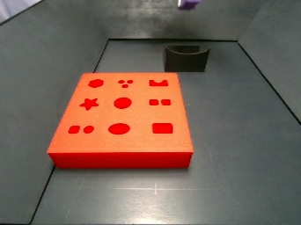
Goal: Pick up the rectangle object. Move up. Place the rectangle object on the fixture. Regrasp the rectangle object. Move to above the board. Insert the rectangle object.
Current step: Place the rectangle object on the fixture.
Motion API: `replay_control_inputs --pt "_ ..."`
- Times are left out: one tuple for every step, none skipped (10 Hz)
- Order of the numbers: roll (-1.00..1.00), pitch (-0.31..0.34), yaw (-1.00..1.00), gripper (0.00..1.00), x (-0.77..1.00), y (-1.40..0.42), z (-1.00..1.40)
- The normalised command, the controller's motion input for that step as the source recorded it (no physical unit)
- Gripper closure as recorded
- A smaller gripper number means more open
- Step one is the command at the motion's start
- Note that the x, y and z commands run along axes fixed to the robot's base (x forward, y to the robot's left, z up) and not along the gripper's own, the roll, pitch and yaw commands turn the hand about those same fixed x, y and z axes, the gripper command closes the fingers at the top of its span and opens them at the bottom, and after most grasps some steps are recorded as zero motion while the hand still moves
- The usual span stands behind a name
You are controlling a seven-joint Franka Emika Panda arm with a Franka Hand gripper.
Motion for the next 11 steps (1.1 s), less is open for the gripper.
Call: replay_control_inputs --pt "-1.00 -0.003 -0.09 1.00 0.11 0.07 -1.00" --pt "-1.00 0.023 -0.09 1.00 0.12 0.07 -1.00" --pt "-1.00 0.054 -0.09 1.00 0.13 0.08 -1.00" --pt "-0.94 0.066 -0.10 1.00 0.14 0.09 -1.00" --pt "-0.71 0.061 -0.10 1.00 0.15 0.09 -1.00" --pt "-0.60 0.058 -0.10 1.00 0.15 0.10 -1.00" --pt "-0.37 0.056 -0.10 1.00 0.16 0.11 -1.00" --pt "-0.26 0.051 -0.10 1.00 0.17 0.10 -1.00" --pt "-0.19 0.044 -0.10 1.00 0.18 0.11 -0.99" --pt "-0.16 0.032 -0.10 1.00 0.15 0.09 -0.79" --pt "-0.15 0.014 -0.10 1.00 0.11 0.07 -0.55"
